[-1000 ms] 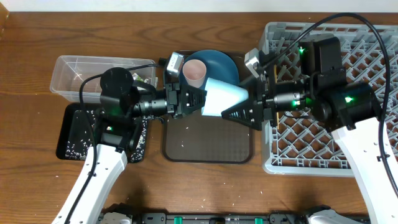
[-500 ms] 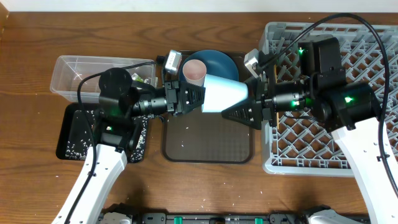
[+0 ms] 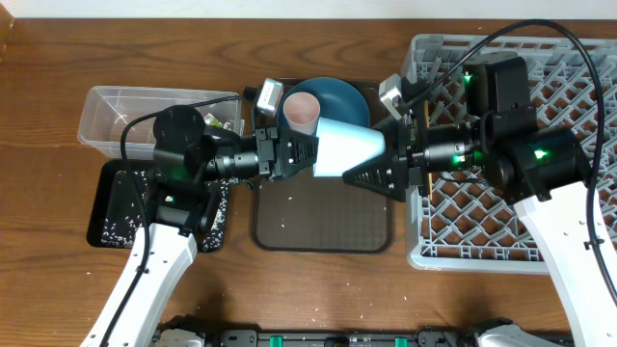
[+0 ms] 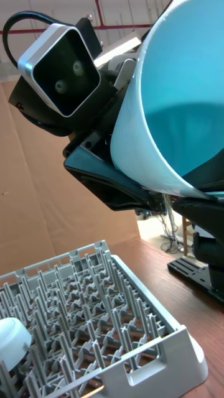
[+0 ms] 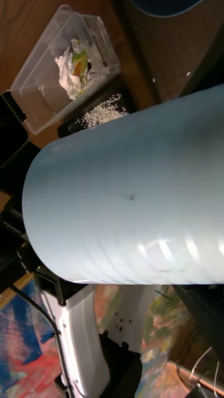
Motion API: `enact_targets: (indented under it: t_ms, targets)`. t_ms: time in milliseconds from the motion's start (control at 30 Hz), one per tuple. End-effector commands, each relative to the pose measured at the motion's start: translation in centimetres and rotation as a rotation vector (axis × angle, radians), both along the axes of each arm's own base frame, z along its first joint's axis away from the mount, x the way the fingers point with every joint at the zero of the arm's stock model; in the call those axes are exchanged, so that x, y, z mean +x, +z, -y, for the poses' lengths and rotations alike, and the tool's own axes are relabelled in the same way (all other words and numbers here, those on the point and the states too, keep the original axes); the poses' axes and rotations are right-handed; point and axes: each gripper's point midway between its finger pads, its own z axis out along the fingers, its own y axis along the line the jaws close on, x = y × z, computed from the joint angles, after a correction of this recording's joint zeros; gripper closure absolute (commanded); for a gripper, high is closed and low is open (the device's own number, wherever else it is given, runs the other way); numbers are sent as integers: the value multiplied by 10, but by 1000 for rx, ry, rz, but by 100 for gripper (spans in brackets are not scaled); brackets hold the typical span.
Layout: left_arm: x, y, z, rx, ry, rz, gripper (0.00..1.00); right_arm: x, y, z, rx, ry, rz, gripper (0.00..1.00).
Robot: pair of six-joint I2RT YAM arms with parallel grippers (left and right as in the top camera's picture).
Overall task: Sort waste into correct bins and load items into the dishwasher rack
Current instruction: 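Grasp the light-blue cup with the right gripper beside the left gripper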
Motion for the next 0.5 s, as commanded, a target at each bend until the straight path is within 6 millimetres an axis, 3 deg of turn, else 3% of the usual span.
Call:
enact_targets:
  t_ms: [0,200,267,367,467]
  targets:
    - [-6,10,0,-6,-24,59,93,0,8,1,34,16,8,30]
    - [-6,10,1,-6,-24,59,93,4,10,3,40,5,26,34]
    - [-6,10,1,-6,-24,59,94,6,10,5,40,-1,27,37]
    - [-7,10,1,-5,-27,62,93,7,10,5,41,-4,31,51]
    - [-7,10,1,-5,-31,70,92,8,11,6,44,-7,41,51]
